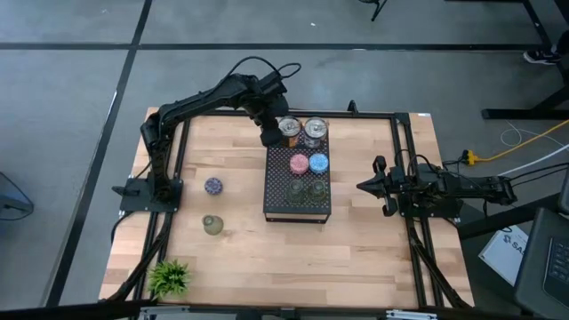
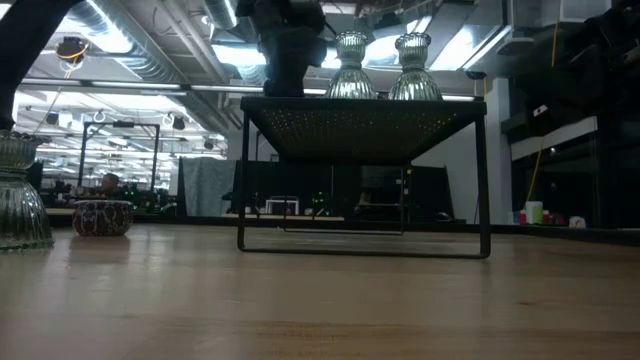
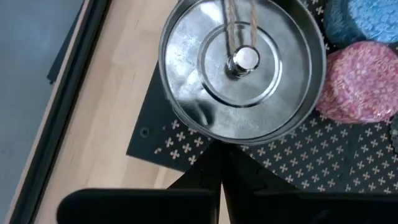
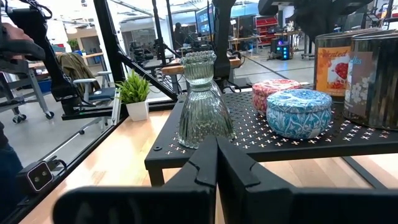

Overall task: Pick & Place candle stick holders
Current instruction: Put the orange scented candle on the shelf aligned with the other brown scented candle, then put the patterned black scented candle on the shelf aligned with the other patterned pink scented candle

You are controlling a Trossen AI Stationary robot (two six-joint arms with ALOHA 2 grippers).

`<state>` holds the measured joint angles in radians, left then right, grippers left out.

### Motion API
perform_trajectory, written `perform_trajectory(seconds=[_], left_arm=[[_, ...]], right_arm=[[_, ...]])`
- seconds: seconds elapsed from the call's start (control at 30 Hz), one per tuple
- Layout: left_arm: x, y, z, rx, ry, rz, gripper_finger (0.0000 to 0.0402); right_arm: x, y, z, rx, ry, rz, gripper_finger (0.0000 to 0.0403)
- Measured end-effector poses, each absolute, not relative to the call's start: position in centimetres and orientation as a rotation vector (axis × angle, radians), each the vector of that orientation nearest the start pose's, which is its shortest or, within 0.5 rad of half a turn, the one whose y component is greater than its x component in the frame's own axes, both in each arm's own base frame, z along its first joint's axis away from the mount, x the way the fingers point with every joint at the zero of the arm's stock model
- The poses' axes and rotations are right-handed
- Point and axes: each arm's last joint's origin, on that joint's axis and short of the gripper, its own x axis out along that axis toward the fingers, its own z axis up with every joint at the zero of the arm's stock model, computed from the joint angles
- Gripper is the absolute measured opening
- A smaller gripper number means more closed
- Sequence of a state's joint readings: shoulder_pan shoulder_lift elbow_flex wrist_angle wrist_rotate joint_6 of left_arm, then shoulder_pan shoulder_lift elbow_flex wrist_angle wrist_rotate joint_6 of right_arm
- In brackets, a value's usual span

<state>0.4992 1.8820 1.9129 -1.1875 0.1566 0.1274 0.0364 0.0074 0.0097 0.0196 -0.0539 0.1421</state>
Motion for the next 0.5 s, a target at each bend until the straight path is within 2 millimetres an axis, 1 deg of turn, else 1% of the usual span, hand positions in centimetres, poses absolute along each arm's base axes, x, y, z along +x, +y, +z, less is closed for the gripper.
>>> perform_trajectory(seconds=[0.2,0.5], left_arm=[[33.6,17.8,33.3,-0.267,1.144,0.231,0.0002],[32.5,17.4,32.9,-0.304,1.257,0.217,0.0002]], right_arm=[[9.7,0.5,16.8,0.142,-0.015,0.091,0.0005],[9.7,0.5,16.8,0.142,-0.016,0.091,0.0005]])
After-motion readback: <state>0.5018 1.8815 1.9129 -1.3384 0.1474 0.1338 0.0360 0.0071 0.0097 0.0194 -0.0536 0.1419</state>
